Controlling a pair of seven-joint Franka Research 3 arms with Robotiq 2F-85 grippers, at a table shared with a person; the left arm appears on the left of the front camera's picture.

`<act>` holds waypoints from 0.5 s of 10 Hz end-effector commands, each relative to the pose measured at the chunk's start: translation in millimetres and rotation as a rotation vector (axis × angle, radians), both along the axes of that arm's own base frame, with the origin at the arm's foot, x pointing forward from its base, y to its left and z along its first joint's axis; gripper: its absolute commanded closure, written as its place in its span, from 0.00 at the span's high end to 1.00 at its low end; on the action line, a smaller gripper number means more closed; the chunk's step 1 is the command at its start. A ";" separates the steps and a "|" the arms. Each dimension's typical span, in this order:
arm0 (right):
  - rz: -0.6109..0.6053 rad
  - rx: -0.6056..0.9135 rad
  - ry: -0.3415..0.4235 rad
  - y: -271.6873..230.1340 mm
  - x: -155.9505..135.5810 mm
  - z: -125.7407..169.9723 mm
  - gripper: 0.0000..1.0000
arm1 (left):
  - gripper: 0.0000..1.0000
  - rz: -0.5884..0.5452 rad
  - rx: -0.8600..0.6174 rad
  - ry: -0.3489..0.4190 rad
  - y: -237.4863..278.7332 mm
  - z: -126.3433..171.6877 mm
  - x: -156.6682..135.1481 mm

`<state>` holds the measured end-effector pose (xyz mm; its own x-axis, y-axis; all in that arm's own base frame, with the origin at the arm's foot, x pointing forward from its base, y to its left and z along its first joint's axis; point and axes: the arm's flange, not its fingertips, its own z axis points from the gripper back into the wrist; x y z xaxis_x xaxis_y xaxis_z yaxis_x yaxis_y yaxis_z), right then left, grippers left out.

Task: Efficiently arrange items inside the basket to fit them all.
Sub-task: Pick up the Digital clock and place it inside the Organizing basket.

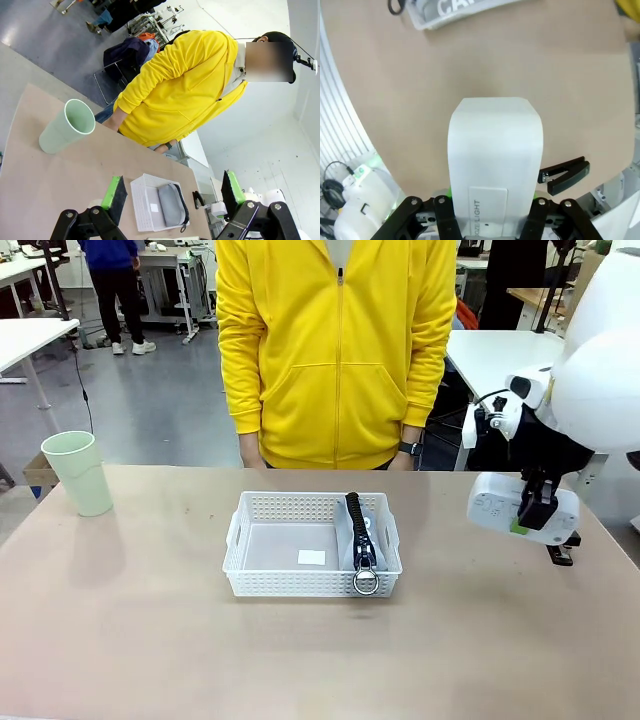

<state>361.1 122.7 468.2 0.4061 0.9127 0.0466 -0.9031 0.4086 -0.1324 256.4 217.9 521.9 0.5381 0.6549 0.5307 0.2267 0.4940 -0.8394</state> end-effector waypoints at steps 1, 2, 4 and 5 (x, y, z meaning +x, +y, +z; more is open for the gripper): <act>0.029 -0.006 0.023 2.8 3.5 5.5 0.21 | 1.00 0.000 0.003 -0.032 -1.4 -0.5 0.9; 0.029 -0.006 0.023 2.8 3.5 5.5 0.21 | 1.00 0.000 0.003 -0.032 -1.4 -0.5 0.9; -0.062 0.068 0.024 2.3 -7.4 2.3 0.52 | 1.00 0.000 0.003 -0.032 -1.4 -0.5 0.9; -0.107 0.066 0.011 28.6 -9.8 18.2 0.52 | 1.00 0.000 0.003 -0.032 -1.4 -0.5 0.9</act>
<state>358.5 130.4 471.7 0.4394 0.8956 0.0692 -0.8899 0.4445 -0.1024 256.4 217.9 521.9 0.5382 0.6549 0.5306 0.2267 0.4939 -0.8395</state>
